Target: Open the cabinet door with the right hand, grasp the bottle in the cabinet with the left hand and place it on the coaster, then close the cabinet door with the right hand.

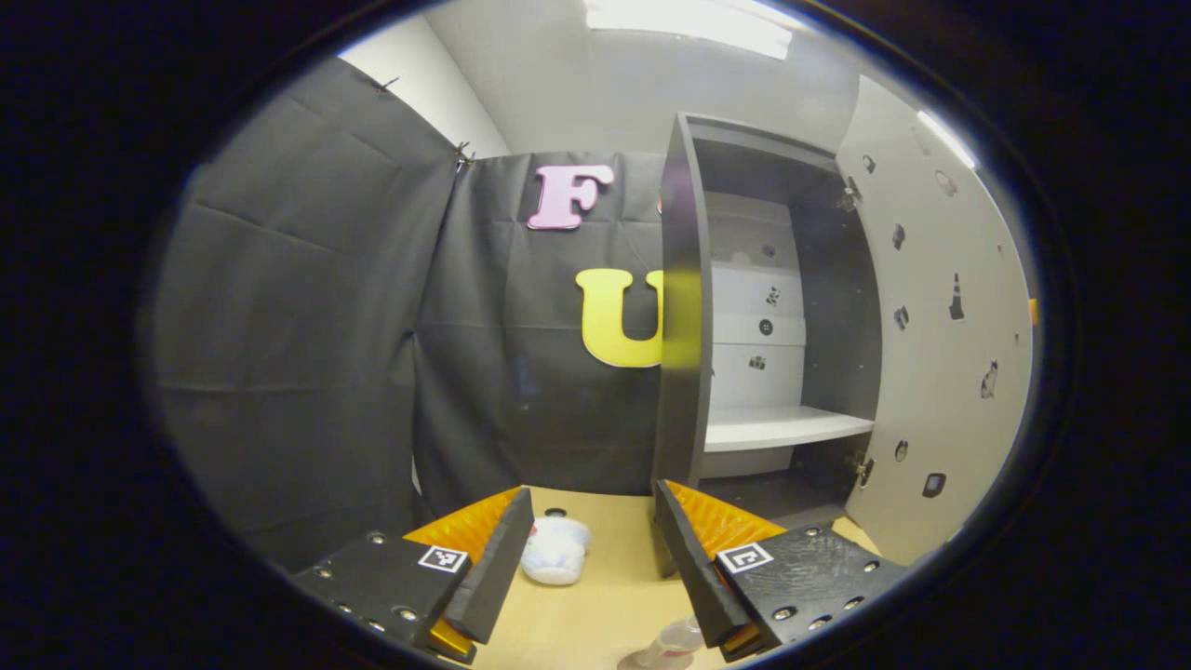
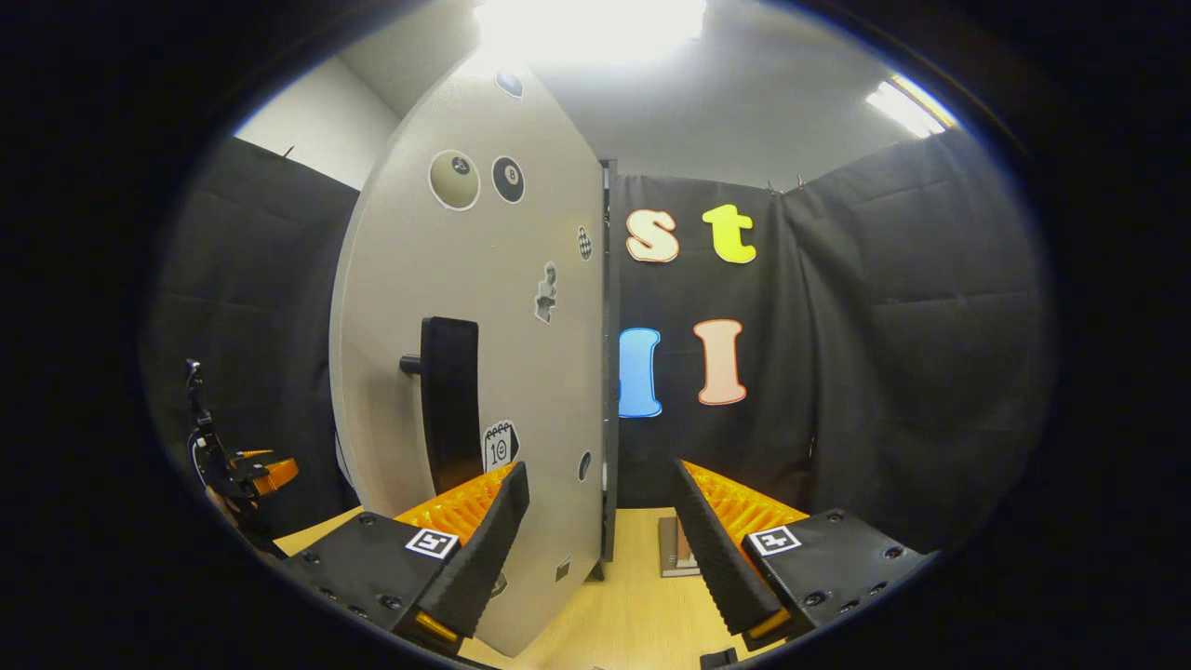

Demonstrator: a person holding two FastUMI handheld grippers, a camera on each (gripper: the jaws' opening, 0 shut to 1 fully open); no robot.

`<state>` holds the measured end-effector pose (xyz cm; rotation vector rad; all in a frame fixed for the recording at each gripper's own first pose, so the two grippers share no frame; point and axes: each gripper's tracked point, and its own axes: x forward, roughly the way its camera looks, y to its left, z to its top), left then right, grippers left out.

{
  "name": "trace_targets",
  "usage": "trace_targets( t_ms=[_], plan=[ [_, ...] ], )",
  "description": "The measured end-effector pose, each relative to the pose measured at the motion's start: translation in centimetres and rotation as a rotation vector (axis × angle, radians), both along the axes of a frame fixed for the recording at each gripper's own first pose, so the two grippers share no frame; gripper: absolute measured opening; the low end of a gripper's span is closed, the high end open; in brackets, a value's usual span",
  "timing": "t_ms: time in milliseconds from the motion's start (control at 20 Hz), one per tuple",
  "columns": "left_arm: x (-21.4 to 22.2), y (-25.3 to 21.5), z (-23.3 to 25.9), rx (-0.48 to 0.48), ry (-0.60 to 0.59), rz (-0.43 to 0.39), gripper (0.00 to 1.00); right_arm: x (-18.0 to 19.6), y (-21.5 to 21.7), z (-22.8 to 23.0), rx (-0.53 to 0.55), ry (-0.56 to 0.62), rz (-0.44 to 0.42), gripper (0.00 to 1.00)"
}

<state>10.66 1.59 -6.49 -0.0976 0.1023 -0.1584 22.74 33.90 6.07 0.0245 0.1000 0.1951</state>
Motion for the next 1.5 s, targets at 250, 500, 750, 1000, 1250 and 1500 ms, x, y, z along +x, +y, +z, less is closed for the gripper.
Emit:
trace_targets(
  t_ms=[250,500,750,1000,1250,1500],
  plan=[
    [0.2,2.9,-0.7,-0.016,0.017,0.013,0.8,1.0,3.0,-0.3,-0.016,-0.001,0.032,0.97],
    [0.4,6.3,-1.1,-0.006,0.022,0.044,0.82,2.3,6.4,-0.9,0.006,0.007,0.078,0.97],
    [0.3,10.4,-1.5,0.008,0.02,0.095,0.82,4.2,10.3,-1.7,0.029,0.016,0.133,0.97],
    [-0.1,14.9,-2.0,0.025,0.019,0.163,0.82,7.0,13.3,-3.1,0.03,0.037,0.129,0.94],
    [-0.8,18.8,-3.3,0.027,0.041,0.226,0.81,8.9,15.8,-4.8,0.046,0.075,0.141,0.94],
    [-1.7,21.8,-4.5,0.033,0.059,0.275,0.82,9.9,17.1,-5.5,0.058,0.084,0.141,0.93]
  ],
)
